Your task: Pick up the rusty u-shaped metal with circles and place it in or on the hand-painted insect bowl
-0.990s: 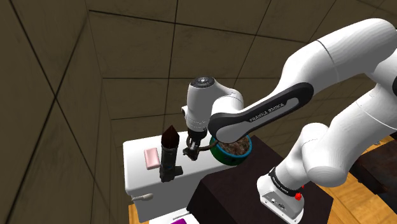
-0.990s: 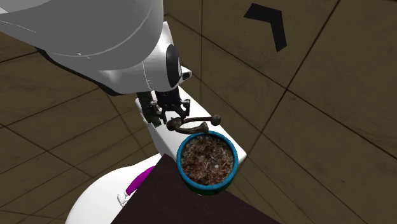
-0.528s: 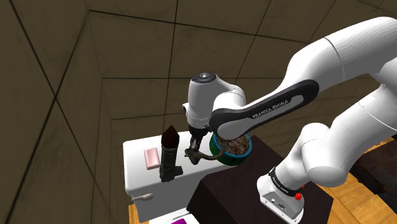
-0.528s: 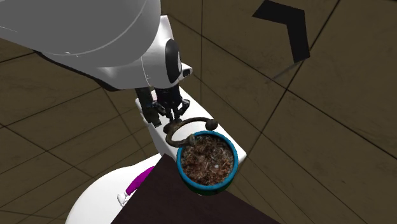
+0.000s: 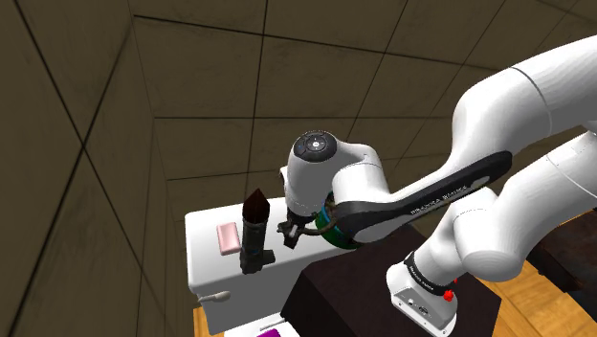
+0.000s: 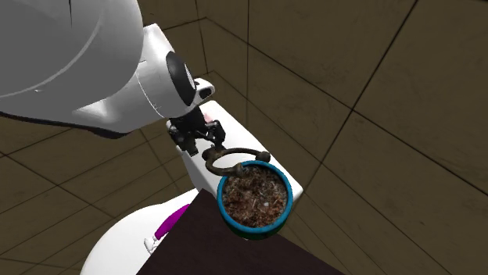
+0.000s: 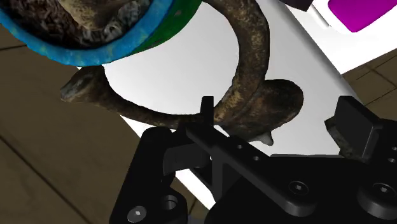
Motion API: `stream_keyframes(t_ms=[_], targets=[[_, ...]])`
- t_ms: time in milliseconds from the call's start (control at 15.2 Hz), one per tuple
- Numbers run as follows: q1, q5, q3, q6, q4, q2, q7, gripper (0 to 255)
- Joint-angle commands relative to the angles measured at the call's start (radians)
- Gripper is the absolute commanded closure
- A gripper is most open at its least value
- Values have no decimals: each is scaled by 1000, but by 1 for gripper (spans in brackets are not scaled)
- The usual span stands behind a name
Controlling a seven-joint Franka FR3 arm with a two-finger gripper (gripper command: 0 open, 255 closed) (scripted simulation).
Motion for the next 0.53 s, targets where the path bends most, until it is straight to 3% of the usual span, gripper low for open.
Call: stream_keyframes(t_ms=[0, 462], targets=[[-7, -114, 63, 24, -31, 0, 227, 0], [-38, -200, 58, 116, -60, 76, 284, 0]])
